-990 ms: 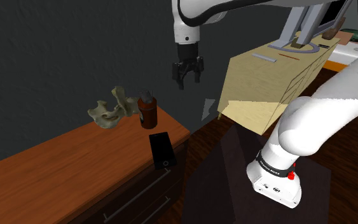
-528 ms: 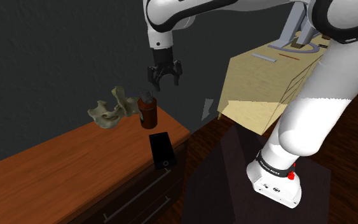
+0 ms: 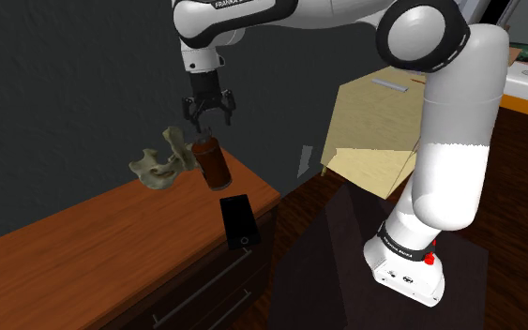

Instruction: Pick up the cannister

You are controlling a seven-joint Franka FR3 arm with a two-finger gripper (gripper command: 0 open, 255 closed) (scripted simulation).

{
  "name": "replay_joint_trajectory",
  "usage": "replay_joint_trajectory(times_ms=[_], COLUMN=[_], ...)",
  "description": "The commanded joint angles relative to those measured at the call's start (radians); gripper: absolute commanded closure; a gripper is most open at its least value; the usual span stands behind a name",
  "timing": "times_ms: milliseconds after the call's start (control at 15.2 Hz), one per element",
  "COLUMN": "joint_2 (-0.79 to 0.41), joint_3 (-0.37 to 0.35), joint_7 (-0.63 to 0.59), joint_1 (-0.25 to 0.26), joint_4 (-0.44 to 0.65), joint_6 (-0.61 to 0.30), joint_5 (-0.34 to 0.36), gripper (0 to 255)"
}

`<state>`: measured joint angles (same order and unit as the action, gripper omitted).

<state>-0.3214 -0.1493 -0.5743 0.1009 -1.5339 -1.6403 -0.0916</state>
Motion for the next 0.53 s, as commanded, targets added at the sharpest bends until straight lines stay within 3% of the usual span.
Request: replay_joint_trajectory(times_ms=[0, 462], joint_2=[-0.084, -0.101], joint_3=[0.0, 0.004], joint_7=[-0.028, -0.019], joint_1=[0.01, 0.013], joint_4=[0.07, 0.0], joint_6=[0.021, -0.064], joint_5=[0.004, 0.005], gripper=[0, 0])
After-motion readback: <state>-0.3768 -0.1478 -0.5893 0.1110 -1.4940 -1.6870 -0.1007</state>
